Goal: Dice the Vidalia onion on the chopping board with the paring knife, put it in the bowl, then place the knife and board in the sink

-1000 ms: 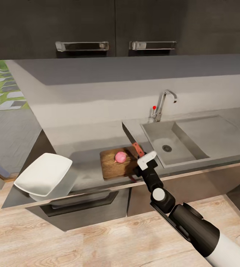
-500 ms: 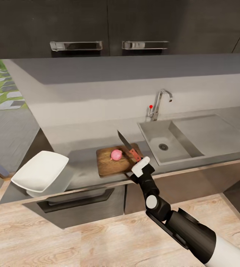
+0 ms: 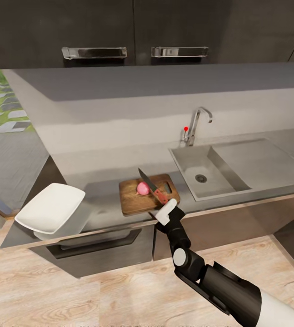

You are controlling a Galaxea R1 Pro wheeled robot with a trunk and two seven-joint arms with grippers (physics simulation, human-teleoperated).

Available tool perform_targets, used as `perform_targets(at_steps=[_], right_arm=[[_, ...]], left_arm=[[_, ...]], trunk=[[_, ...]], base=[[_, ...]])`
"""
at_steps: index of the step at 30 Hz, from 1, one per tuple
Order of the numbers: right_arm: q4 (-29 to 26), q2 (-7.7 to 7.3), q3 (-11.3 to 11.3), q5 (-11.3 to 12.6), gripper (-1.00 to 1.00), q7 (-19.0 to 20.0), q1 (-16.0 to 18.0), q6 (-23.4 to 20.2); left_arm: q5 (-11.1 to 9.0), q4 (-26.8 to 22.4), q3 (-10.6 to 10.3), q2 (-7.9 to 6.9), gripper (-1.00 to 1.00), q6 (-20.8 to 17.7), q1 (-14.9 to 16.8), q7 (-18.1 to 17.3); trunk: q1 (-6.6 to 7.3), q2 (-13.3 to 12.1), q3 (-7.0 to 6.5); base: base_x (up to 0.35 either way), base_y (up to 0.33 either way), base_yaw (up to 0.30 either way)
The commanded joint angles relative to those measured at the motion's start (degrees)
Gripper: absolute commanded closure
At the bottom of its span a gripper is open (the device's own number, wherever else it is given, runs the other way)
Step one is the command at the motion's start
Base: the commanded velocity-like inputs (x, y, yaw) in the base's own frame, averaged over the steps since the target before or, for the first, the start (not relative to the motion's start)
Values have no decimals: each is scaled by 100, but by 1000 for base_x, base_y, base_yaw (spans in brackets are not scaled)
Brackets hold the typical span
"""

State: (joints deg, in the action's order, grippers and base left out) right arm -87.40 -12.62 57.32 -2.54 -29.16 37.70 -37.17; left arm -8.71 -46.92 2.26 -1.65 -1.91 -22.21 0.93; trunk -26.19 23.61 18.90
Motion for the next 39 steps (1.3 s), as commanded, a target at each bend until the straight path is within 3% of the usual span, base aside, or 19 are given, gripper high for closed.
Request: perform_targets(at_steps=[1, 39], right_arm=[[-5, -4, 20, -28, 100, -31, 9, -50], [-5, -10, 16, -27, 100, -55, 9, -79]], left_arm=[[-60, -13, -6, -2, -100, -20, -3, 8], [-52, 99, -6, 1, -100, -20, -3, 4]], trunk=[[-3, 11, 18], [-3, 11, 321]], base=[[-1, 12, 0], [0, 0, 0]])
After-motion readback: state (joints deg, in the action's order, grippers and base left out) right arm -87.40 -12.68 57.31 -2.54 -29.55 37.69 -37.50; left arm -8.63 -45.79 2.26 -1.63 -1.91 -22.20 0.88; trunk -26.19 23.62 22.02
